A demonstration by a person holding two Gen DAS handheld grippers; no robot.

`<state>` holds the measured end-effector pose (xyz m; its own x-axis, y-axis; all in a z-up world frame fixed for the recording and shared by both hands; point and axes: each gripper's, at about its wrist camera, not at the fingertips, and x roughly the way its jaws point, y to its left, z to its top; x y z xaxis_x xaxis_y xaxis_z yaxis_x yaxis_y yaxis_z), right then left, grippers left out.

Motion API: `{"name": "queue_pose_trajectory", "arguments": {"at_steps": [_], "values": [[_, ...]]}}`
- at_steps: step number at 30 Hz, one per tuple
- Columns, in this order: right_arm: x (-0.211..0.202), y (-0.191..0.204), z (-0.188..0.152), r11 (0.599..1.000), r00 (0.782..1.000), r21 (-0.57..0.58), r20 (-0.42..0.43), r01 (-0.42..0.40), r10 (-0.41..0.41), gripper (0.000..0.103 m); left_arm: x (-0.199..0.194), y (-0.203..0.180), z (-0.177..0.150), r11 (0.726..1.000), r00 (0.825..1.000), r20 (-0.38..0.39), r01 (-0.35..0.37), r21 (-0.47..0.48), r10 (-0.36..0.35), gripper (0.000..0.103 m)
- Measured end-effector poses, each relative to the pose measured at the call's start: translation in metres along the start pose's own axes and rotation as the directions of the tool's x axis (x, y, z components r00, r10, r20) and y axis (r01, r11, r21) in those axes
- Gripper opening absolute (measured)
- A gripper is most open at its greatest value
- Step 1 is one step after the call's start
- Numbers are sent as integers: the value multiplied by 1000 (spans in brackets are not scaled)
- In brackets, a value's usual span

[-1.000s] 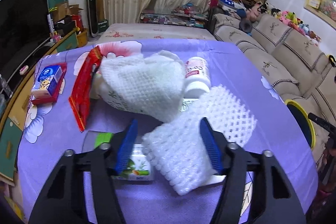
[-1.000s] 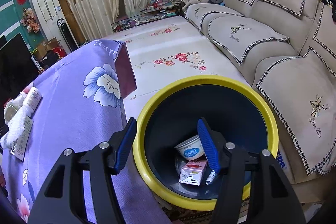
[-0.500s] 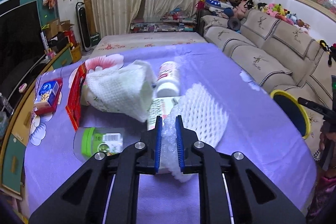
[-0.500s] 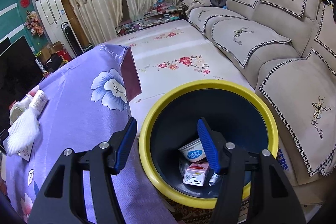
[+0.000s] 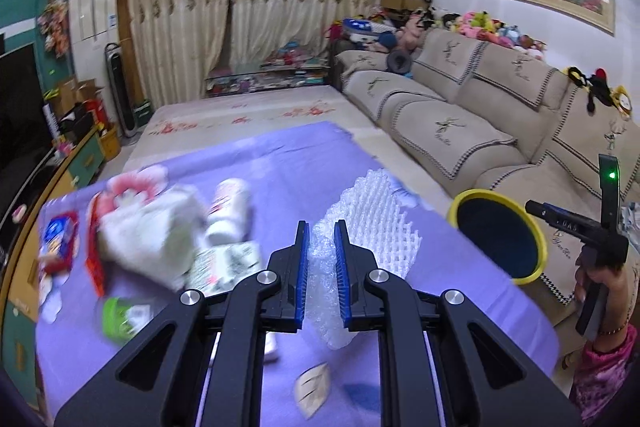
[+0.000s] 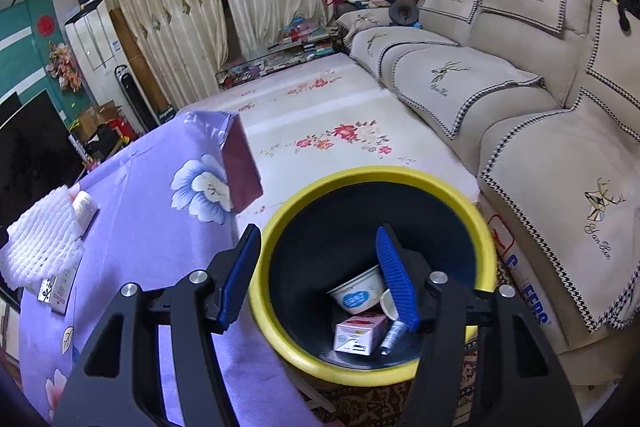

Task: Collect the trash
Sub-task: 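Carry the foam net over the bin and open the left gripper, then move both grippers from the bin back over the table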

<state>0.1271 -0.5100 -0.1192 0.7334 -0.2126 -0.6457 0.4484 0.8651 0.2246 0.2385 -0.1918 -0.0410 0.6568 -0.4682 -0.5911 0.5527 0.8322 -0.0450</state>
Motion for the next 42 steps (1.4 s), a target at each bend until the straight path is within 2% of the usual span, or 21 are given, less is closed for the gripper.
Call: {"name": "queue_pose_trajectory", "arguments": {"at_steps": [5,11,17,23,28,31,33,36,38,42], "values": [[-13,-26,-1,999,999,38,26,28,-29,57,29,-41,19,997,998,-10,68,41,-67,13],[-23,-62,-4,994,997,85,35,66,-69,57,82,-120,38,976,982,-74,182,120,-174,13],[-28,-96,-9,987,995,134,33,90,-95,57,135,-188,40,959,971,-147,215,184,-189,13],[-28,-120,-15,979,993,176,24,107,-112,57,186,-235,37,952,957,-230,227,204,-178,13],[-23,-130,-22,974,994,198,9,106,-110,57,215,-257,26,948,940,-293,242,205,-177,15],[-20,-132,-23,973,994,205,4,104,-108,57,226,-264,20,950,937,-308,234,207,-164,18],[-19,-133,-24,973,994,207,2,105,-107,57,231,-266,20,953,938,-311,226,203,-156,21],[-20,-134,-23,973,994,208,1,105,-107,57,235,-265,20,956,941,-307,211,202,-143,30],[-20,-135,-24,973,994,208,1,104,-106,57,234,-263,21,958,942,-305,207,199,-141,41],[-22,-133,-24,974,995,202,1,102,-104,57,222,-253,24,959,947,-283,208,192,-149,41]]}}
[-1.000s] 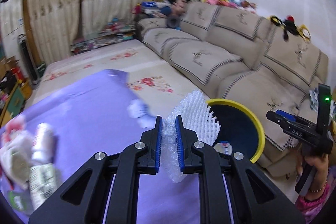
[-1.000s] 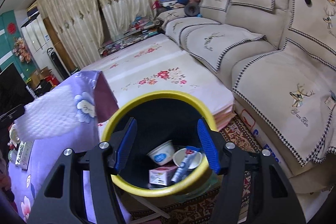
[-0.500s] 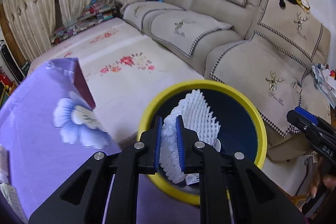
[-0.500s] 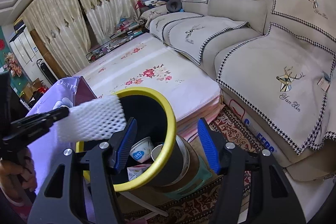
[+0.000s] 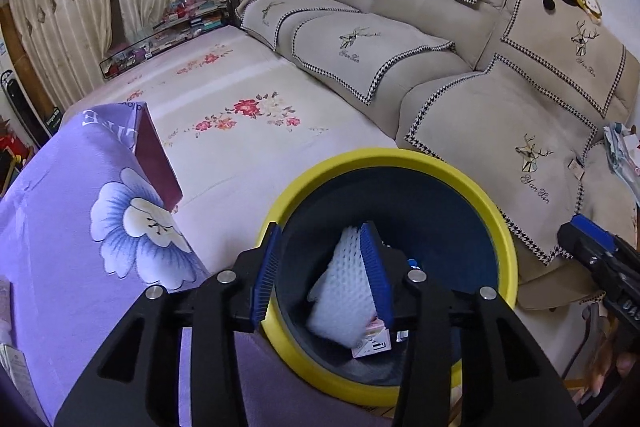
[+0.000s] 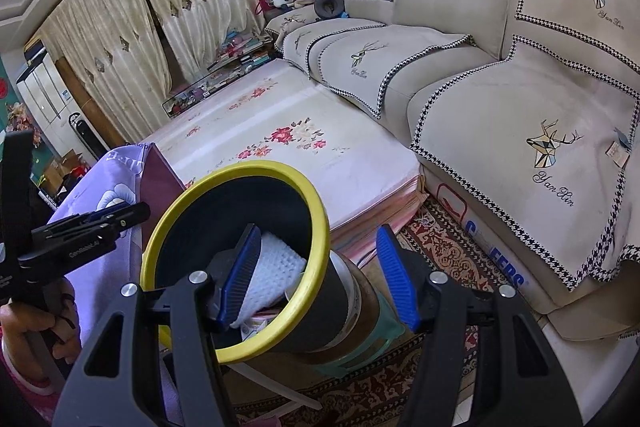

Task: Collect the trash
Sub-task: 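Move both grippers from the bin back over the table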

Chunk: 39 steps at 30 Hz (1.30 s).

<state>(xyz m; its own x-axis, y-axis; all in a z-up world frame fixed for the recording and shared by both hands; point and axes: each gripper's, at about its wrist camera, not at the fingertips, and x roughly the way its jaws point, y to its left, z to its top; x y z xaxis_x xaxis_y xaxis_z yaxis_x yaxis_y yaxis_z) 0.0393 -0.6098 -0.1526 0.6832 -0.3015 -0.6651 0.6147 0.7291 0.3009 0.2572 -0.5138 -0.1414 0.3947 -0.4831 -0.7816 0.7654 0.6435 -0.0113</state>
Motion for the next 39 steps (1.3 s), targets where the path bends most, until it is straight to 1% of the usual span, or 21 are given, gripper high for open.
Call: {"name": "queue_pose_trajectory", "arguments": {"at_steps": [1,3,5,7,10,13,14,17,21,25,28,30,31,32,35,37,38,39], "values": [[-1,2,-1,1000,1000,-2,0,-1,1,57,-4,1,0,1000,1000,8,0,-2,0,41],[-1,5,-2,1000,1000,-12,-2,-3,3,57,-19,6,-2,1000,999,36,-2,-6,2,45],[-2,11,-4,1000,1000,-21,-5,-6,5,57,-37,13,-6,1000,998,65,-3,-16,4,55],[-2,18,-5,999,1000,-31,-7,-10,10,57,-59,23,-12,999,995,99,-1,-36,5,61],[-3,30,-6,999,1000,-50,-12,-18,17,58,-92,41,-24,998,991,137,-5,-59,13,77],[-4,44,-8,997,999,-74,-19,-29,28,58,-122,62,-39,996,984,175,-23,-85,37,82],[-4,51,-9,996,999,-85,-23,-35,33,58,-135,73,-46,994,980,192,-29,-104,49,85],[-4,70,-12,992,998,-116,-32,-51,48,58,-165,101,-65,987,972,223,-43,-155,77,88],[-5,100,-18,983,997,-166,-47,-75,68,58,-210,150,-100,967,955,260,-81,-242,146,93],[-6,136,-24,970,994,-220,-63,-105,93,58,-253,199,-141,927,926,288,-136,-348,244,97],[-7,168,-31,955,990,-265,-78,-132,115,60,-282,237,-172,887,901,298,-168,-431,315,98],[-8,190,-36,943,988,-299,-86,-148,127,62,-299,261,-192,857,878,299,-202,-474,372,98],[-8,205,-41,934,986,-318,-94,-160,137,62,-308,273,-201,840,865,297,-222,-495,404,98],[-8,216,-45,928,984,-332,-102,-171,145,62,-313,283,-209,828,857,294,-235,-509,424,98],[-8,252,-58,903,977,-377,-130,-207,170,62,-332,318,-238,777,822,278,-279,-564,497,98],[-9,275,-68,885,970,-401,-152,-235,189,63,-336,330,-250,749,805,259,-309,-586,534,98],[-10,290,-75,872,965,-418,-165,-254,202,65,-336,335,-255,737,798,249,-322,-594,549,98],[-11,307,-82,860,961,-433,-174,-270,214,68,-336,346,-264,716,785,230,-347,-606,575,98]]}}
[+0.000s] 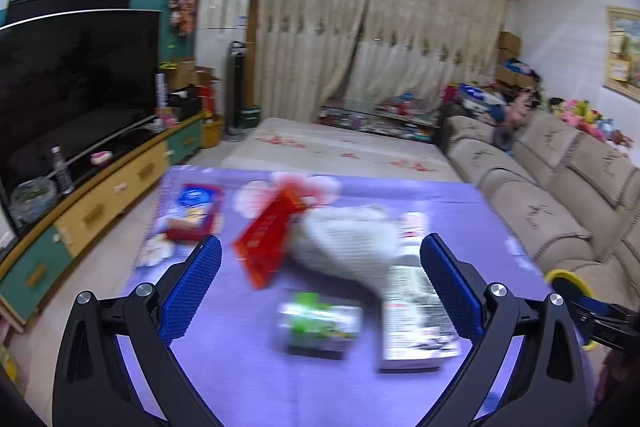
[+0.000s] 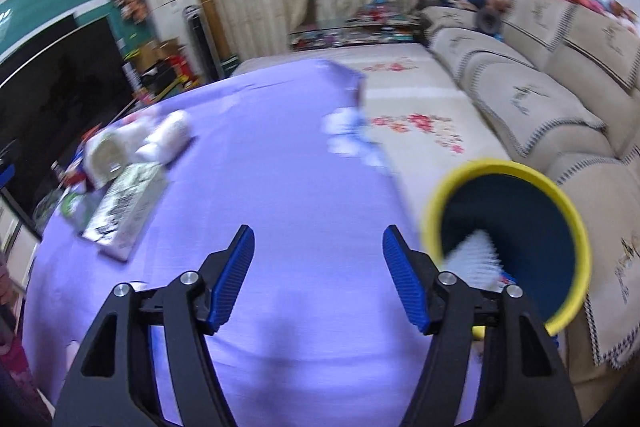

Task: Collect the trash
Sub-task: 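Move both grippers from the bin back over the table, then grasp the white flower-print box with the right gripper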

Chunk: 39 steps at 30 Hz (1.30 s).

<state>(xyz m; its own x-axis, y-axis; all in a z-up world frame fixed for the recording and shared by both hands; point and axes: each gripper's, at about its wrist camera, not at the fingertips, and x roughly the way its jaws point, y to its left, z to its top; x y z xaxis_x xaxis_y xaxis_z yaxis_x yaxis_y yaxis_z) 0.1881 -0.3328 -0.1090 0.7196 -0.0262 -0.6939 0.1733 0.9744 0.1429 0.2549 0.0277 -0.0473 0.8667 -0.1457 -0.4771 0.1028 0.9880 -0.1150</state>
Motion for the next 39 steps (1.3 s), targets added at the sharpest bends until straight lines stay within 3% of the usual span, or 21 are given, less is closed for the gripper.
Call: {"name": "queue_pose_trajectory", "arguments": {"at_steps": [5,10,12,19,37,39], "values": [[13,67,3,996,997,-51,-11,-78,78,80,15,22,-15,997,998,-13,-68,-45,67,98],[27,123,-2,985,986,-61,-39,-163,161,86,25,31,-24,996,998,-36,-44,-81,42,98],[31,138,-2,985,987,-63,-36,-158,156,91,27,29,-26,996,998,-36,-46,-74,43,98],[48,190,-7,985,991,-118,-54,-125,119,94,16,26,-27,996,999,-3,-39,-79,39,98],[91,217,-17,988,989,-139,-145,-61,41,94,13,20,-33,997,1000,-4,-25,-71,25,98],[93,215,-18,988,988,-139,-149,-61,40,83,14,20,-33,997,1000,-6,-28,-70,27,98]]}}
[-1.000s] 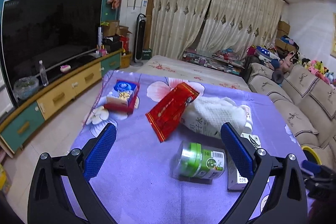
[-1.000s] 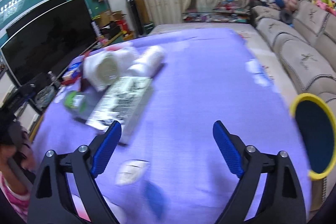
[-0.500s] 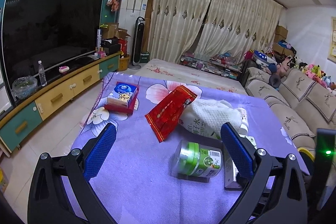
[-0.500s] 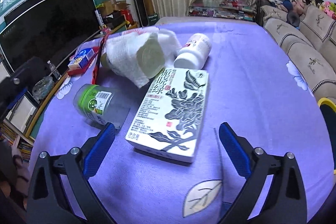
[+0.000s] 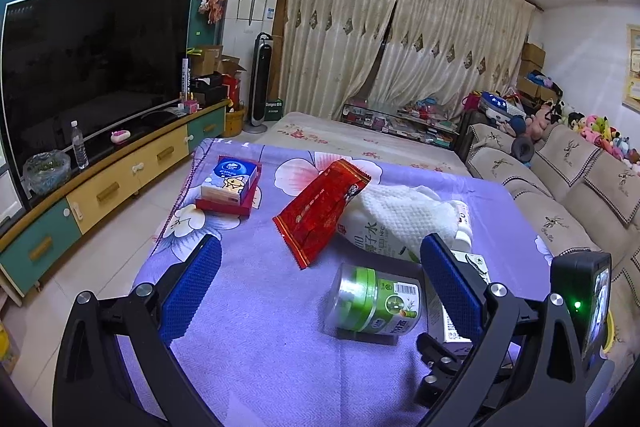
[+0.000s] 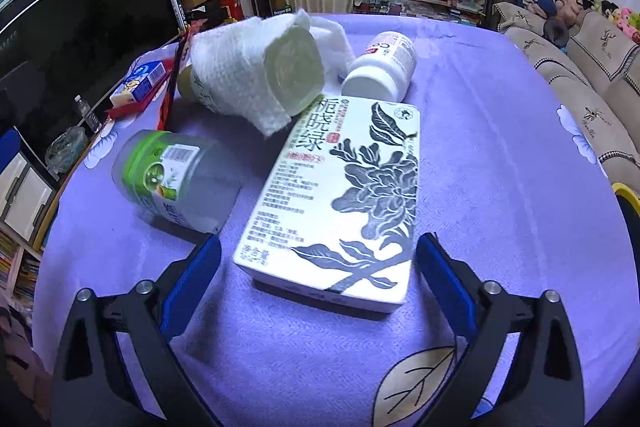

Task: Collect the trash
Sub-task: 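Grasp the white flower-print box with the right gripper, then carry the white box over the bin and release it with the right gripper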

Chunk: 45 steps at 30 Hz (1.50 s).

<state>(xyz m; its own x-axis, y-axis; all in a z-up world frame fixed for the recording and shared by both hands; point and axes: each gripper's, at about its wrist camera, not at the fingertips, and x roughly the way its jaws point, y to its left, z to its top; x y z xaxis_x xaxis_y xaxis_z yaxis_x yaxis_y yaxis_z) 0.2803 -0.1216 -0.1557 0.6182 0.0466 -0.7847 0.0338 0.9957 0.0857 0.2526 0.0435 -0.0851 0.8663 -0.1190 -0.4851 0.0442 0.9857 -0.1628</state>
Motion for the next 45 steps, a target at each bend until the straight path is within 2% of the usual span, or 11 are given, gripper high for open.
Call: {"name": "queue_pose_trajectory", "arguments": {"at_steps": [3,7,17,24,32,45], "values": [[-2,-7,-1,1000,1000,-2,-2,-9,9,77,1,0,0,1000,1000,-2,-3,0,3,98],[-9,-17,-4,999,999,-13,-6,-46,46,76,3,2,-2,1000,1000,-7,-13,-2,13,98],[-49,-92,-22,990,990,22,29,-142,141,72,5,2,-2,1000,1000,-16,-18,-10,17,98],[-86,-137,-32,985,984,37,69,-166,163,71,8,-1,-4,1000,1000,-15,-7,1,7,98],[-110,-184,-33,978,982,117,106,-172,159,71,15,-5,-8,1000,1000,-26,-5,27,6,98],[-149,-226,-26,967,972,192,199,-167,128,70,20,-9,-11,999,999,-35,-1,48,2,98]]}}
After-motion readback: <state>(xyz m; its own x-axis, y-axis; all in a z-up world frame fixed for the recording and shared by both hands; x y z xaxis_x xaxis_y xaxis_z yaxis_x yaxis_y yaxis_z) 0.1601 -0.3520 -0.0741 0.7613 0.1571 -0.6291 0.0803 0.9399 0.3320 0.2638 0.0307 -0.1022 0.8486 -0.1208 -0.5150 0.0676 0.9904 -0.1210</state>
